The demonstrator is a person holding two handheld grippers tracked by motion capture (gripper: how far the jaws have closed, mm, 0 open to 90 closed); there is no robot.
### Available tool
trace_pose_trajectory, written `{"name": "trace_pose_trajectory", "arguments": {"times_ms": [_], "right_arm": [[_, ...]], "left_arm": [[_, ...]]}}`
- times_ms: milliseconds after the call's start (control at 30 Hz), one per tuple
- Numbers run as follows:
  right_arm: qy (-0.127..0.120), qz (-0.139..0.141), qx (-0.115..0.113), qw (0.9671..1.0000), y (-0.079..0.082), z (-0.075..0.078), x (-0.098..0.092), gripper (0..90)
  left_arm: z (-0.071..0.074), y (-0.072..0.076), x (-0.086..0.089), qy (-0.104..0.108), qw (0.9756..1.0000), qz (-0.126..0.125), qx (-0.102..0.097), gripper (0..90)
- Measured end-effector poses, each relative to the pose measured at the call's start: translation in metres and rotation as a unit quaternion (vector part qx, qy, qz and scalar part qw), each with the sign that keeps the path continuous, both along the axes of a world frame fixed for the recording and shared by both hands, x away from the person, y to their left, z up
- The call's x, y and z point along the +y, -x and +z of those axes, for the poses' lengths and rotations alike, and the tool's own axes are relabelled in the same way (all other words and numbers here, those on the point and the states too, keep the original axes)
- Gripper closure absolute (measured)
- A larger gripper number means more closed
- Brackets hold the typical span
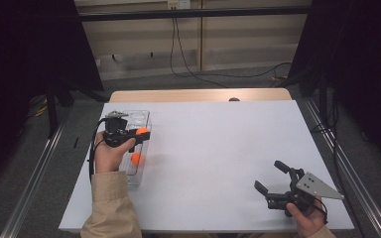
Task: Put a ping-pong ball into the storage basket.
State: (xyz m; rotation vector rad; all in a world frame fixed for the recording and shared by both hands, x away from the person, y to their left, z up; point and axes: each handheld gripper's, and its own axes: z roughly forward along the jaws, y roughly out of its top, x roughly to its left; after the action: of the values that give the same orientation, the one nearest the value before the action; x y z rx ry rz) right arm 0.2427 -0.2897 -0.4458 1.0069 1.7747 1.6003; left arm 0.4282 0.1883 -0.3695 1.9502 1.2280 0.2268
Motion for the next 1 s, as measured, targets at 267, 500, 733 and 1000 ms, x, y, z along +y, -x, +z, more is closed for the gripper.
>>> {"name": "trace_pose_trajectory", "arguments": {"times_ms": [267,500,733,1000], "right_arm": [[-0.001,0.0,0.0,1.0,0.0,0.0,0.0,2.8],[0.0,0.0,0.0,1.0,0.0,0.0,0.0,2.8],[-0.001,0.0,0.0,1.0,0.0,0.0,0.0,2.8],[0.0,0.0,0.0,1.0,0.0,0.0,0.0,2.8]], "left_arm": [[0.0,0.0,0.004,-0.003,1.0,0.006,-0.002,50.9],[-0.001,0.0,0.007,-0.009,0.9999,0.01,-0.004,50.9],[-0.001,0.001,0.012,-0.01,0.9997,0.022,-0.005,50.9],[-0.003,0.001,0.017,-0.015,0.9994,0.031,-0.007,50.9]]}}
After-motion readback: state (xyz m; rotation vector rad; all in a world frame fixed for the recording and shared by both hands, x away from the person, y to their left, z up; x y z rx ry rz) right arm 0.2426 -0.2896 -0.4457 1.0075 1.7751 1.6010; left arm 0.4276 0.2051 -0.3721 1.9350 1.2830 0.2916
